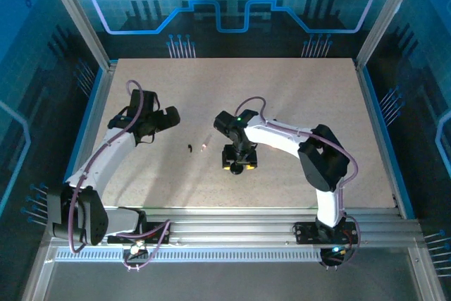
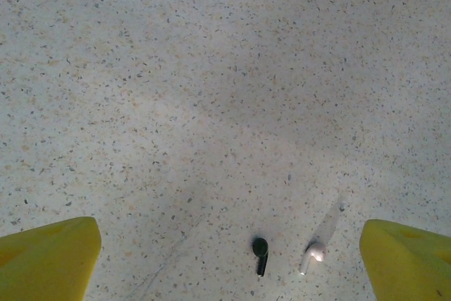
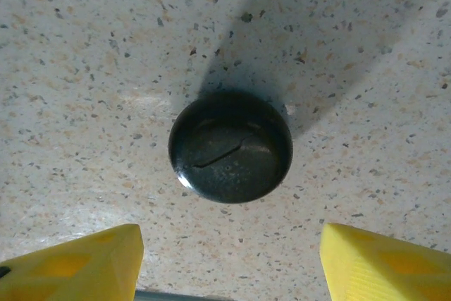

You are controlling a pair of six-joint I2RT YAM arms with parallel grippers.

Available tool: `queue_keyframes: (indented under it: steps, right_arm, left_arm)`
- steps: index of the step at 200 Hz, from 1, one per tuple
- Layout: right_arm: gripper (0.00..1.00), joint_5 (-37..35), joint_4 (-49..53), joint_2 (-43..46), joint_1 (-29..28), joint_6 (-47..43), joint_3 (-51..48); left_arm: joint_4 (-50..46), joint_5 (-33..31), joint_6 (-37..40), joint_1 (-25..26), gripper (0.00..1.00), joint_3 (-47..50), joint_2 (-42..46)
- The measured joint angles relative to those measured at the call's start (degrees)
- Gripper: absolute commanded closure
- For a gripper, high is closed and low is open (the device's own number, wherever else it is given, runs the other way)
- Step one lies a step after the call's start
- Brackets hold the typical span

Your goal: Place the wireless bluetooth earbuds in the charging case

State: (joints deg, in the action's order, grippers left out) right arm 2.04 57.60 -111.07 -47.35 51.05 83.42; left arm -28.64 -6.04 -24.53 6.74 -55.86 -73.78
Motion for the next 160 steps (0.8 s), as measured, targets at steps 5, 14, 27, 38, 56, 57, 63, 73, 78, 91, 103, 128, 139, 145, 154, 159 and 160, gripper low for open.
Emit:
queue_keyframes:
  steps: [5, 14, 27, 38, 56, 57, 63, 73, 78, 91, 103, 128, 139, 145, 154, 159, 160]
  right_arm:
    - [0.32, 0.1, 0.0, -0.3, 0.0, 0.0, 0.1]
    - [0.31, 0.2, 0.0, -1.0, 0.0, 0.0, 0.5]
    - [0.31, 0.2, 0.0, -1.9, 0.0, 0.0, 1.1]
    - [0.31, 0.2, 0.0, -2.5, 0.0, -0.1, 1.4]
    - [0.32, 0.2, 0.0, -3.1, 0.0, -0.2, 1.5]
    - [0.32, 0.2, 0.0, -3.1, 0.0, -0.2, 1.5]
    - [0.32, 0.2, 0.0, -3.3, 0.0, -0.3, 1.5]
    - [0.32, 0.2, 0.1, -3.7, 0.0, -0.4, 1.8]
    - [0.32, 0.1, 0.2, -3.9, 0.0, -0.5, 2.1]
    - [0.33, 0.0, 0.3, -4.4, 0.0, -0.5, 2.7]
    - [0.35, -0.1, 0.4, -4.7, 0.0, -0.7, 3.0]
    - [0.37, -0.1, 0.4, -5.2, 0.1, -1.1, 3.2]
    - [0.37, -0.1, 0.4, -5.4, 0.1, -1.1, 3.2]
    - [0.37, -0.1, 0.4, -5.6, 0.2, -1.1, 3.2]
    - [0.37, -0.1, 0.4, -5.7, 0.2, -1.2, 3.2]
    - [0.37, -0.1, 0.4, -5.8, 0.2, -1.2, 3.2]
    - [0.37, -0.1, 0.4, -5.8, 0.2, -1.2, 3.2]
  left_arm:
    - [0.0, 0.1, 0.0, 0.0, 0.04, 0.0, 0.0]
    - [0.0, 0.3, 0.0, -0.1, 0.04, 0.0, 0.0]
    - [0.2, 0.6, 0.0, -0.2, 0.04, 0.0, 0.0]
    - [0.5, 1.0, 0.0, -0.4, 0.04, 0.0, 0.0]
    - [0.9, 1.9, 0.0, -0.7, 0.04, 0.0, 0.0]
    - [0.9, 1.9, 0.0, -0.7, 0.04, 0.0, 0.0]
    - [1.0, 2.2, 0.0, -0.9, 0.04, 0.0, 0.0]
    - [1.1, 2.7, 0.0, -1.0, 0.04, 0.0, 0.0]
    - [1.1, 2.8, 0.0, -1.0, 0.04, 0.0, 0.0]
    - [1.1, 3.3, 0.0, -1.1, 0.04, 0.0, 0.0]
    - [1.2, 3.6, 0.0, -1.1, 0.04, 0.0, 0.0]
    - [1.5, 4.1, 0.0, -1.3, 0.04, 0.0, 0.0]
    - [1.5, 4.3, 0.0, -1.3, 0.04, 0.0, 0.0]
    - [1.5, 4.4, 0.0, -1.3, 0.04, 0.0, 0.0]
    - [1.5, 4.4, 0.0, -1.3, 0.04, 0.0, 0.0]
    - [1.5, 4.4, 0.0, -1.3, 0.03, 0.0, 0.0]
    - [1.5, 4.4, 0.0, -1.3, 0.03, 0.0, 0.0]
